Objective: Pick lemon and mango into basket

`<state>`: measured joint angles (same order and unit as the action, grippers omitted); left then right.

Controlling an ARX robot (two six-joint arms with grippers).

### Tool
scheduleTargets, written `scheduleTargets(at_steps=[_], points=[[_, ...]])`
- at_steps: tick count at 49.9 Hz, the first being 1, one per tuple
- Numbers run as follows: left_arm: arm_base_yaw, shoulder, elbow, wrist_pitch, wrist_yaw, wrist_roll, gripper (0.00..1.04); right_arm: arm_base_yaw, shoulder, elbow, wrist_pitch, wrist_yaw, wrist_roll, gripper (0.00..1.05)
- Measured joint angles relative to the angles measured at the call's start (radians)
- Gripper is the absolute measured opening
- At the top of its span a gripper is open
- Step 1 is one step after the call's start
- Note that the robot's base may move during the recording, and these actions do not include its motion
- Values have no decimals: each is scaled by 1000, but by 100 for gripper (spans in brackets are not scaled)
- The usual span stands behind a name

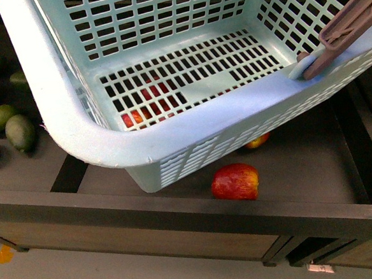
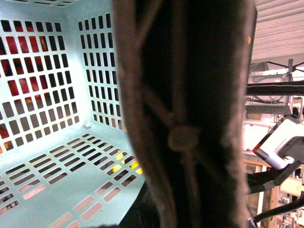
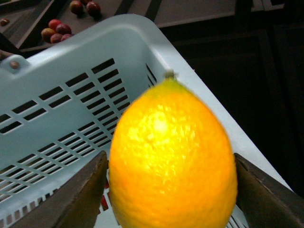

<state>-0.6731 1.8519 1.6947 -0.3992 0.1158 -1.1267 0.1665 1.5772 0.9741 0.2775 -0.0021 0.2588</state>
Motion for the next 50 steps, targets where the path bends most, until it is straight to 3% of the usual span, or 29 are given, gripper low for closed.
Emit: scheduleTargets(at_steps=[5, 14, 23, 29, 36, 48, 50], points=[[0, 0, 0, 0, 0, 0, 4, -24, -6, -21, 31, 18, 27, 97], [0, 0, 0, -2, 4, 0, 4, -177, -148, -143, 47, 74, 59, 96], [1, 0, 0, -2, -6, 3, 4, -297, -321, -252, 53, 61, 18, 94], [0, 0, 0, -2, 0, 3, 4, -313, -410, -405, 327, -122, -149, 74], [-4, 0, 0, -2, 8, 2, 4, -288, -462, -524, 389, -119, -215, 54], [-1, 0, 0, -2, -6, 4, 4, -248, -613, -719, 420, -72, -249, 5], [-1, 0, 0, -2, -3, 4, 4, -243, -629, -735, 420, -68, -255, 2]])
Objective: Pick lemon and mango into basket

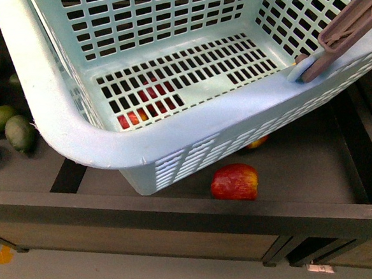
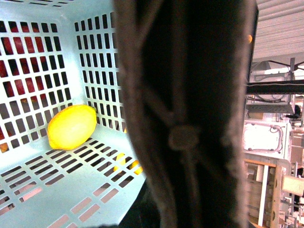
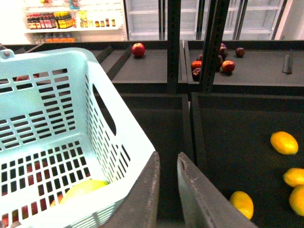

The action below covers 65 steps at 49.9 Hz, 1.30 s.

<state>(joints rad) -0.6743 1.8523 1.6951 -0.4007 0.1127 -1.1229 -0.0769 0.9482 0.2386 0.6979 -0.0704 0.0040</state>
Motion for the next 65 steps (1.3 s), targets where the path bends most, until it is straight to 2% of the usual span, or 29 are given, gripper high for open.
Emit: scheduleTargets(at_steps=[3, 7, 19, 27, 37, 41, 44, 46, 55, 65], points=[[0, 0, 0, 0, 4, 0, 4, 33, -27, -23, -1, 52, 2, 2], [0, 0, 0, 0, 3, 0, 4, 67, -69, -54, -9, 60, 1, 2], [0, 0, 0, 0, 3, 0, 4, 72, -175, -121, -52, 70, 1, 2], [0, 0, 0, 0, 3, 0, 4, 73, -197, -132, -59, 70, -1, 34], [0, 0, 0, 0, 3, 0, 4, 73, -198, -132, -59, 70, -1, 67], [0, 0, 0, 0, 3, 0, 4, 73, -198, -132, -59, 70, -1, 84], [0, 0, 0, 0, 5, -1, 4, 73, -198, -132, -59, 70, -1, 94], [0, 0, 0, 0, 3, 0, 4, 73, -198, -132, -59, 71, 0, 98], [-13, 1, 0, 0, 28, -11, 4, 73, -199, -133, -59, 73, -1, 96], [-7, 1, 1, 0, 8, -5, 4, 73, -200, -134, -59, 73, -1, 96]])
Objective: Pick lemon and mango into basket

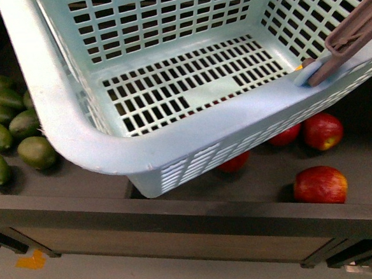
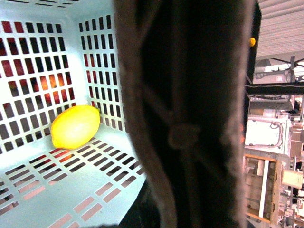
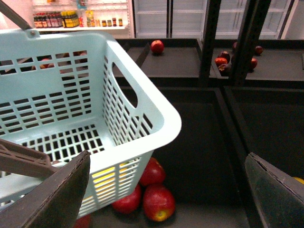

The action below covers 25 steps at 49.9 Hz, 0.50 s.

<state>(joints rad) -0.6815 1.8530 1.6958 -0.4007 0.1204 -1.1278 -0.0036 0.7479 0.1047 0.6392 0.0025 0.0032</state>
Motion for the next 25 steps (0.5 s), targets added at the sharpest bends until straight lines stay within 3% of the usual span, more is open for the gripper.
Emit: scheduleTargets(at_steps=[25], points=[[7, 0, 0, -1, -1, 4, 4, 0, -2, -3, -2, -2, 0, 96]])
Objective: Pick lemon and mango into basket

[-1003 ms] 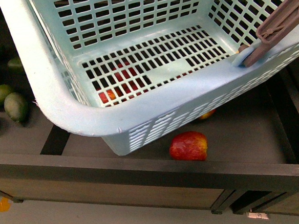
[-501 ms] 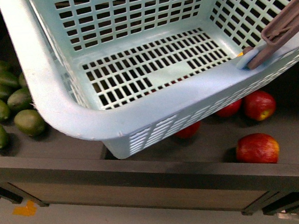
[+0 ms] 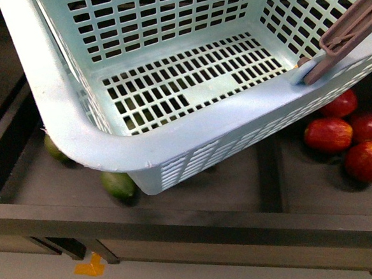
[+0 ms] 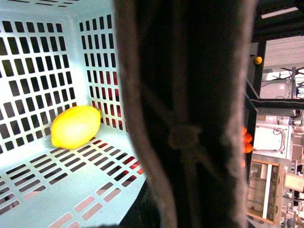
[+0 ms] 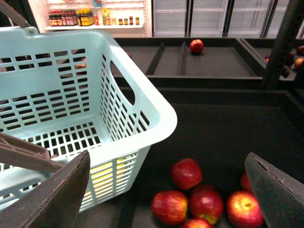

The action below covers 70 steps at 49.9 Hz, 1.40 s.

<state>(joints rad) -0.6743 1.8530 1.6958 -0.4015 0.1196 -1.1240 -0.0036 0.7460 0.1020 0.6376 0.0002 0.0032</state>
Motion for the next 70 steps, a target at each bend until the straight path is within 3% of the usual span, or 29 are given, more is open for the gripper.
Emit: scheduleTargets(at_steps=[70], points=[[0, 0, 0, 0, -3, 0, 4, 3, 0, 0, 0, 0, 0, 96]])
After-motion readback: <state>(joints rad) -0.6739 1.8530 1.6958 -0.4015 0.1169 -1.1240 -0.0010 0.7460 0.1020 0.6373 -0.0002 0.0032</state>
